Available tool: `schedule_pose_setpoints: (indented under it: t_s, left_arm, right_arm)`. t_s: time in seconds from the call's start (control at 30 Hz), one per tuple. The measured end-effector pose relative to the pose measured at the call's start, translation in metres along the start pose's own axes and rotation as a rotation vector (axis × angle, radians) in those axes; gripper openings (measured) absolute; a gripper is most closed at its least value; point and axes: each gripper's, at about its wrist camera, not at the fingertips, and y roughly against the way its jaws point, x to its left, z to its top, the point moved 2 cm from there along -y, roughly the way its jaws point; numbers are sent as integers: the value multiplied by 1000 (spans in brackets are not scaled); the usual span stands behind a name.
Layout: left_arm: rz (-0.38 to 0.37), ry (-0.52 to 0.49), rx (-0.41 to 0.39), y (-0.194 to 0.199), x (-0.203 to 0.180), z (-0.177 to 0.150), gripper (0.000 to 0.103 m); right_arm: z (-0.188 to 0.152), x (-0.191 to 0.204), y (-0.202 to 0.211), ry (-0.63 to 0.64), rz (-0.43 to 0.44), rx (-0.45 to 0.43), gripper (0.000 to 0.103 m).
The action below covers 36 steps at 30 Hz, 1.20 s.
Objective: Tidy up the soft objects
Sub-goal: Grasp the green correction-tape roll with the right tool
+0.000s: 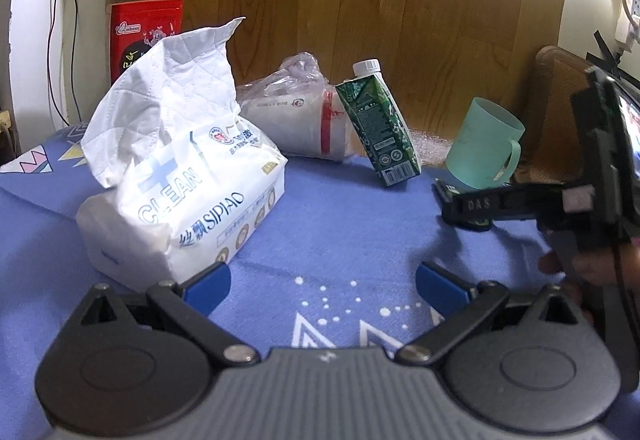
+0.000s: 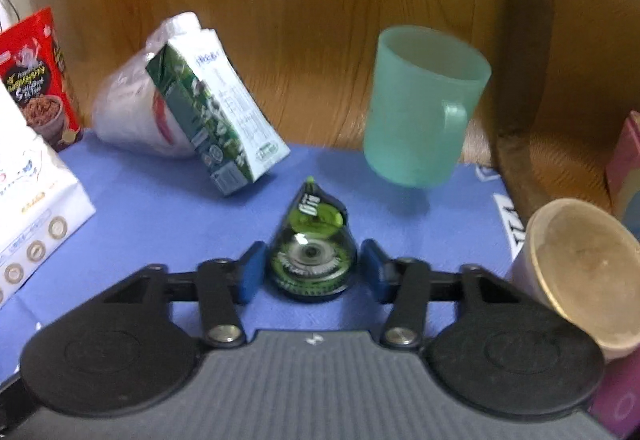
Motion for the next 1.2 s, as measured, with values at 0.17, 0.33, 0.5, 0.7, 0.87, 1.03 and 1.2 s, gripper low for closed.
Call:
schedule_pose_setpoints:
  t_s: [0.17,0.33,0.5,0.7,0.87,1.03,1.2]
  left_arm:
    - [-8,12,10,-2,3,1,102]
    - [-15,6,20,-3,3,0,102]
    - [-26,-30,17,0,-3,-1,102]
    - [7,-71,13,1,-10,-3,102]
    - [41,-72,8,3,-9,-3,102]
    - [53,-81,-15,6,-10,-4,102]
    - [57,-119,-37,13,-14,-7,102]
  right_arm:
    - [-31,1,46,38,52,-7,52]
    - [-85,-8,124,94,102,-19,52]
    - [-148,-38,198,65,30,-78,52]
    - [-190,-87,247,-72,-124,-126,52]
    - [-194,-94,251,-77,-135,-143,54]
    - [-191,-93,248,-60,-130,-145,52]
    - [-192,-96,247,-80,-115,-152,52]
